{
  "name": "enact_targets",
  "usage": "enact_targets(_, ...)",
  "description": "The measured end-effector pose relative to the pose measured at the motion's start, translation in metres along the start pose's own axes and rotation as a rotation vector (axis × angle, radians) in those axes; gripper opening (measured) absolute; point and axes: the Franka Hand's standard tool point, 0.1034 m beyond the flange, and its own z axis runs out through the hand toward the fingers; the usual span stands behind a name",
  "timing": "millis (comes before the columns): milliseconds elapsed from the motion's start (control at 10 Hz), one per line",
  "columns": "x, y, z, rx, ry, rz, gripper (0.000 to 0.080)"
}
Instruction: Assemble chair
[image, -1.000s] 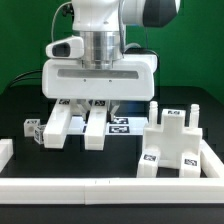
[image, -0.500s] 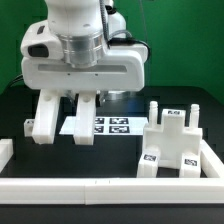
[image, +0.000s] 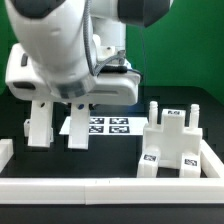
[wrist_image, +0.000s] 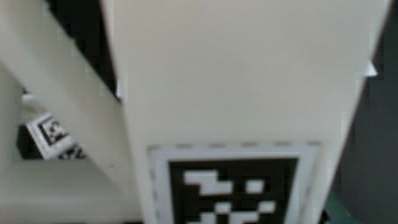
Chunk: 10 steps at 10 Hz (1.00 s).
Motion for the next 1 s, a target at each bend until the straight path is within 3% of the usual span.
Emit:
enact_targets(100,0.006,0.001,-0.01,0.002,-0.054,0.008,0.0288)
enact_targets(300,0.008,0.002,-0.002,0.001,-0.143,0.022,0.0288)
enact_targets(700,0.013,-0.009,-0.005,0.008,-0.119,-0.082,0.0288)
enact_targets(1000,0.016,-0.003,-0.003,0.015,-0.116,-0.081,0.0288)
